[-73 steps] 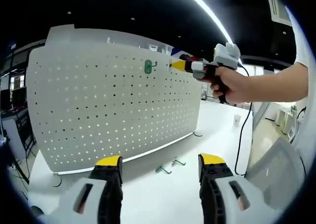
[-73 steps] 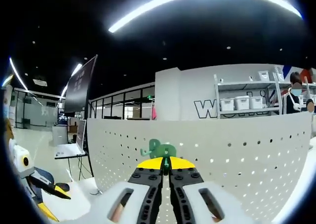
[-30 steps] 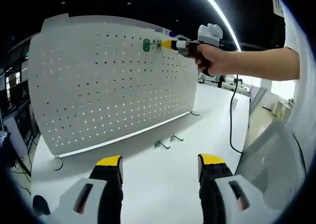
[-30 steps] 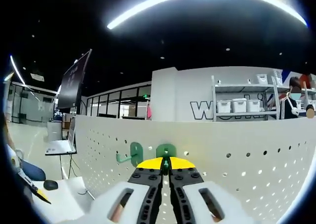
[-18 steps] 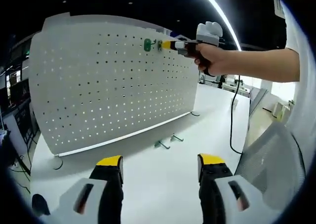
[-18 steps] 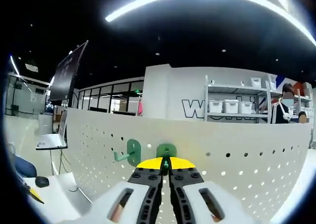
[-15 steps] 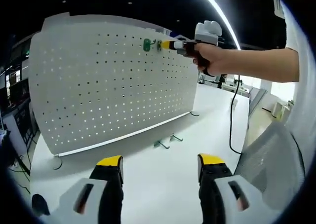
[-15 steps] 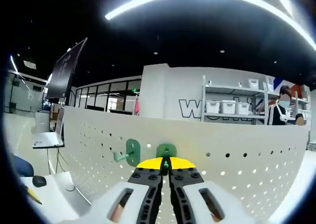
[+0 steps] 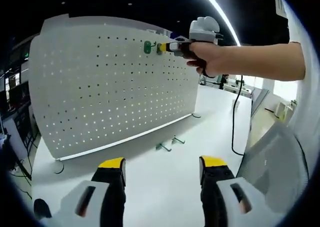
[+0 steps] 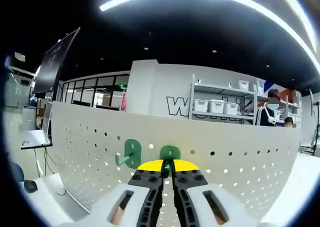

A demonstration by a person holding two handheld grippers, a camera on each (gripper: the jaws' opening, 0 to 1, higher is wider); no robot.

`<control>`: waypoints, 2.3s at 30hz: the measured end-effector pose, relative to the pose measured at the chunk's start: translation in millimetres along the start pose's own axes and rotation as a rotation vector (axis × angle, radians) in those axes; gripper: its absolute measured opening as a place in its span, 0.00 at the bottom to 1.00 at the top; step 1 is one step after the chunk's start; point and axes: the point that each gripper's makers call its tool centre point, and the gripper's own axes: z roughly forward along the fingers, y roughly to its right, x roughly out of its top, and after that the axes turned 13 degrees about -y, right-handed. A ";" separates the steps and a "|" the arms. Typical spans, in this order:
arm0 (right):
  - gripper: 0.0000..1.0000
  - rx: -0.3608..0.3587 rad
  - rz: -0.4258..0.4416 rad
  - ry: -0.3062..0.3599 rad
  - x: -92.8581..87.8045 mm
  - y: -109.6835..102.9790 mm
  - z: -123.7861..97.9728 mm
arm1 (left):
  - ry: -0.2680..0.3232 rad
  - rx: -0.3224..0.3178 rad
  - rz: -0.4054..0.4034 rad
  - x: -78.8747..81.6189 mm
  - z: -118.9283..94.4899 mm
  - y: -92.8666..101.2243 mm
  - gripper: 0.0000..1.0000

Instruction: Insert the hook assembly into the mounting plate slot until the hook locks in place.

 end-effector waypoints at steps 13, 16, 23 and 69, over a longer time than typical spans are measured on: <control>0.06 0.031 0.040 -0.013 0.2 -0.5 -0.9 | 0.016 -0.005 -0.018 2.9 1.4 0.0 0.59; 0.08 0.049 0.046 -0.006 -0.4 -1.6 -1.9 | 0.018 -0.008 -0.016 4.4 2.0 1.0 0.59; 0.18 0.111 0.017 0.045 7.0 -7.9 -7.5 | 0.020 -0.001 -0.019 5.8 1.1 -0.8 0.59; 0.45 0.390 0.007 0.047 -31.2 -15.8 -47.2 | 0.017 -0.009 0.001 8.8 7.7 4.6 0.63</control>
